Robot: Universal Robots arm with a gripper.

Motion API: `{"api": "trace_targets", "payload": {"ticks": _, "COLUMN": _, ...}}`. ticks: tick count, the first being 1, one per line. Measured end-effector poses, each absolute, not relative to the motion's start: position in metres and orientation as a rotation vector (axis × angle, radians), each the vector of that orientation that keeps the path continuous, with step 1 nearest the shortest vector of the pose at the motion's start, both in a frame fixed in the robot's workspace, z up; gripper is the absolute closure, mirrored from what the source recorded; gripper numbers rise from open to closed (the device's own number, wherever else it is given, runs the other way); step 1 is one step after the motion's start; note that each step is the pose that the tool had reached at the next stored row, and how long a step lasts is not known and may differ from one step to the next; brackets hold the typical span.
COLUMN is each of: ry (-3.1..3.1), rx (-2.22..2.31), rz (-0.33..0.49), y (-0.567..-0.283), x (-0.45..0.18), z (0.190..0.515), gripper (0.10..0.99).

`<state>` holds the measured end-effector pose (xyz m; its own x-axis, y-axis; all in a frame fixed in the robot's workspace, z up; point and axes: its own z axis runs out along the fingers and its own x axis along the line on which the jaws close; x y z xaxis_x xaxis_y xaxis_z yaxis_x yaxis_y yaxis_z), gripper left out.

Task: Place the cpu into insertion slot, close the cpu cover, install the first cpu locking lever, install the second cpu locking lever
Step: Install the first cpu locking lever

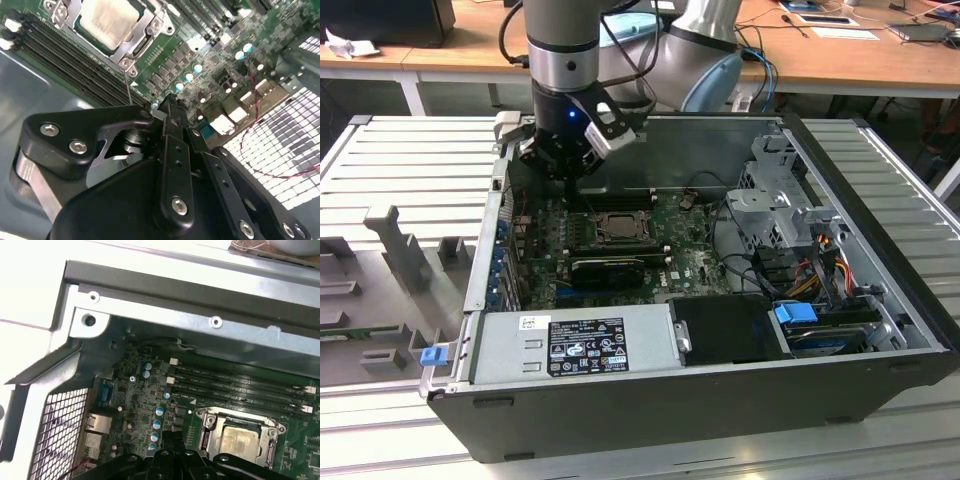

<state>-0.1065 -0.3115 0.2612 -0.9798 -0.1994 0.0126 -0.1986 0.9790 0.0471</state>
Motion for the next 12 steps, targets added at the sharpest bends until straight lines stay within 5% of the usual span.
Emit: {"api": "trace_targets", "payload": {"ticks": 12, "ry": -3.117, "rx": 0.272, "rz": -0.071, "y": -0.299, "x": -0.099, "z": 0.261, "gripper": 0.980}}
